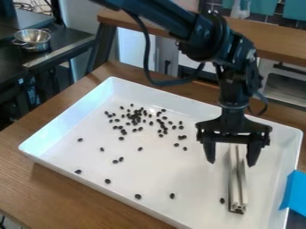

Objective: Sweep into pile

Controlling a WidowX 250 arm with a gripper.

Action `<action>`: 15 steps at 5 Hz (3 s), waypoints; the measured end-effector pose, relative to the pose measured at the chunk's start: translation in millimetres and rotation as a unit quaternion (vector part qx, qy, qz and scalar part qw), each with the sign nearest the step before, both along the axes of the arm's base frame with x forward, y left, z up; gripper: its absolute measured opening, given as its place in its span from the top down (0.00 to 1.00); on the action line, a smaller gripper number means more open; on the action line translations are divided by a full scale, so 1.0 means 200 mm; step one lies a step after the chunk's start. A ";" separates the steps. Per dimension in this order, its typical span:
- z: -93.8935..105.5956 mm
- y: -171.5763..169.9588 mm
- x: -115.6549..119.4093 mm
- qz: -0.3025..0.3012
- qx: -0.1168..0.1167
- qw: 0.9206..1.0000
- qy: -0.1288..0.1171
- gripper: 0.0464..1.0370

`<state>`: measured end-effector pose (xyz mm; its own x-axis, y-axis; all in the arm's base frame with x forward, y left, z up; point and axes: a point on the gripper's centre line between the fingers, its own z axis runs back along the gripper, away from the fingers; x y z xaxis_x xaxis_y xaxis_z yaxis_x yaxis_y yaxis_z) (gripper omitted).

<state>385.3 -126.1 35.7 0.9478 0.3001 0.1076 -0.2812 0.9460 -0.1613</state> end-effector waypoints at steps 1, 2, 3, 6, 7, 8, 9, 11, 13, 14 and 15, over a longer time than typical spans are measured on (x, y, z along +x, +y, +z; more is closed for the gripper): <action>-0.01 -0.01 0.01 -0.003 0.002 1.000 -0.002 0.36; -0.02 -0.01 0.00 -0.001 0.001 1.000 0.004 0.65; -0.02 0.04 0.00 -0.005 0.001 1.000 0.012 0.70; -0.04 0.36 -0.01 -0.023 0.040 0.999 0.029 0.70; -0.04 0.50 -0.04 -0.029 0.044 0.997 0.055 0.70; -0.05 0.66 -0.06 -0.026 0.044 0.996 0.070 0.70; -0.05 0.83 -0.13 -0.033 0.054 0.996 0.060 0.70; -0.05 1.23 -0.20 -0.041 0.071 0.996 0.029 0.70; -0.01 1.44 -0.30 -0.048 0.076 0.994 0.059 0.70; 0.02 1.36 -0.28 -0.031 0.040 0.996 0.066 0.70; 0.10 1.13 -0.21 -0.041 -0.001 0.997 0.066 0.70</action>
<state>342.7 100.7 54.7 0.9750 0.2212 -0.0208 -0.2220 0.9663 -0.1300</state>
